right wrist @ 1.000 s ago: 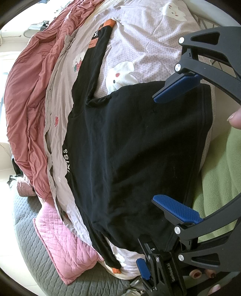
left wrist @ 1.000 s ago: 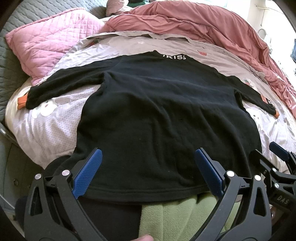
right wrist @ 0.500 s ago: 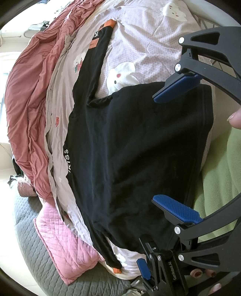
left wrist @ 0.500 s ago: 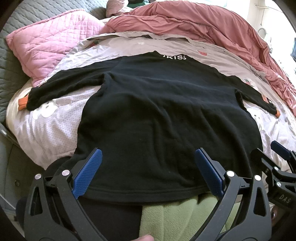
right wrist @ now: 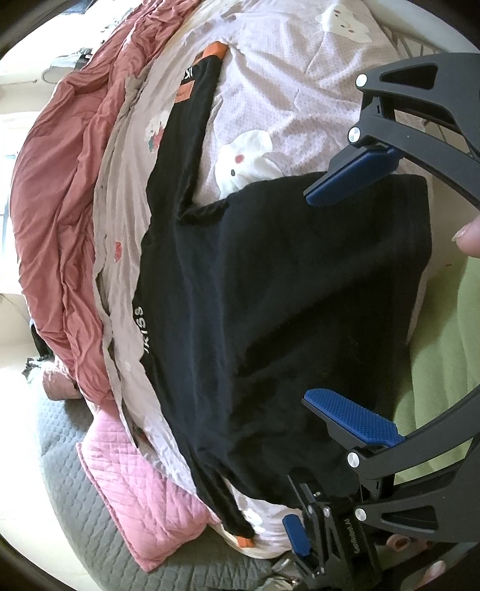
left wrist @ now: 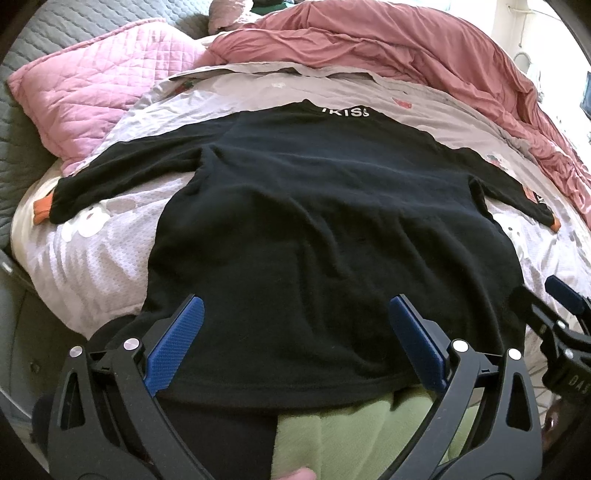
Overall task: Fold small clothes
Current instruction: 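Move the right tool to the orange-cuffed sleeve and grasp the cuff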
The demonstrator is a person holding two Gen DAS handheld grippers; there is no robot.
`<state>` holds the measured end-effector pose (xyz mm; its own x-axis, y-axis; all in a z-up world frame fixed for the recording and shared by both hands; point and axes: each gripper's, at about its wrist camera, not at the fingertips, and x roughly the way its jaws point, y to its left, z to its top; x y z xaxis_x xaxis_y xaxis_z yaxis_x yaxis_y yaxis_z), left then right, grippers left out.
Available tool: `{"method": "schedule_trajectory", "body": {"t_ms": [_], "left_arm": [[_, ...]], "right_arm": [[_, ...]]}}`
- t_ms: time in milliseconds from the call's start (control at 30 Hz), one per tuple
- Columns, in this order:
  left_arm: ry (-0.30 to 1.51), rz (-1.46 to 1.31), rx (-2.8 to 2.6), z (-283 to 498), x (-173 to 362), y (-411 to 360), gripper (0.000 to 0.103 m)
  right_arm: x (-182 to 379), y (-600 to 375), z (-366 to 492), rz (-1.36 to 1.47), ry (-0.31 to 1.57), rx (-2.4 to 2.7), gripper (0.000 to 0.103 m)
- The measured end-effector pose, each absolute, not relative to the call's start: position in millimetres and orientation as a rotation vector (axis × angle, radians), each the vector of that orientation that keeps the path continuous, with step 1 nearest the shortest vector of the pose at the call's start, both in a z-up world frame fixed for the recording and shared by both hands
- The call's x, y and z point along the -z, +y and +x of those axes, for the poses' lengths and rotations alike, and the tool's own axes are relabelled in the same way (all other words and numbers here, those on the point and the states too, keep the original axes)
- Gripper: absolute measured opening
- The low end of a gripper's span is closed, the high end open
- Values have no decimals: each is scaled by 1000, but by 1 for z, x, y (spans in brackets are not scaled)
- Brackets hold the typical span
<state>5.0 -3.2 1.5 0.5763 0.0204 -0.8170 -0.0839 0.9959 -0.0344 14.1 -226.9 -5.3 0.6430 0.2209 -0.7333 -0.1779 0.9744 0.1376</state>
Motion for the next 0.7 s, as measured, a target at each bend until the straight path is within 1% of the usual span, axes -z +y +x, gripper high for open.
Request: {"method": "schedule_trajectory", "body": {"t_ms": [333,700], "left_arm": [[947,-89,-7,27,-6,-15,94],[930,-44,-21,70,-11,-35,94]], "right_arm": [[5,-268,40,110,812,-144,99],[18,-352,84,177,822,49,99]]}}
